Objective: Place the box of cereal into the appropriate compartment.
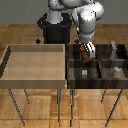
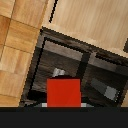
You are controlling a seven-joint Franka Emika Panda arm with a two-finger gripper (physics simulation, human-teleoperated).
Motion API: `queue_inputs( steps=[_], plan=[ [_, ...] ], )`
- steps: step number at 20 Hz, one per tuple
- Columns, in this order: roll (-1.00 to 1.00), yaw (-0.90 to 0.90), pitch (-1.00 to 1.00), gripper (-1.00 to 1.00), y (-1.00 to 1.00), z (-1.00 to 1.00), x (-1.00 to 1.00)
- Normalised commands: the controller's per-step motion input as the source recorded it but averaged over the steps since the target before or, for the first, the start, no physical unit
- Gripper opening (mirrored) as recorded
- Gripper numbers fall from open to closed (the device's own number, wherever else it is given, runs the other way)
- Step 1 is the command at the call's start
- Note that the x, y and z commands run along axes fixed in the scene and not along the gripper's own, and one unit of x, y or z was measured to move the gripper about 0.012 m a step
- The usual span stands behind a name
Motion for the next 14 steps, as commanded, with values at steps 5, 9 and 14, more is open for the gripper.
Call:
queue_inputs(
  steps=[5, 9, 14],
  plan=[
    [0.00, 0.94, 0.00, -1.00, 0.00, 0.00, 0.00],
    [0.00, 0.95, 0.00, -1.00, 0.00, 0.00, 0.00],
    [0.00, 0.98, 0.00, -1.00, 0.00, 0.00, 0.00]
  ],
)
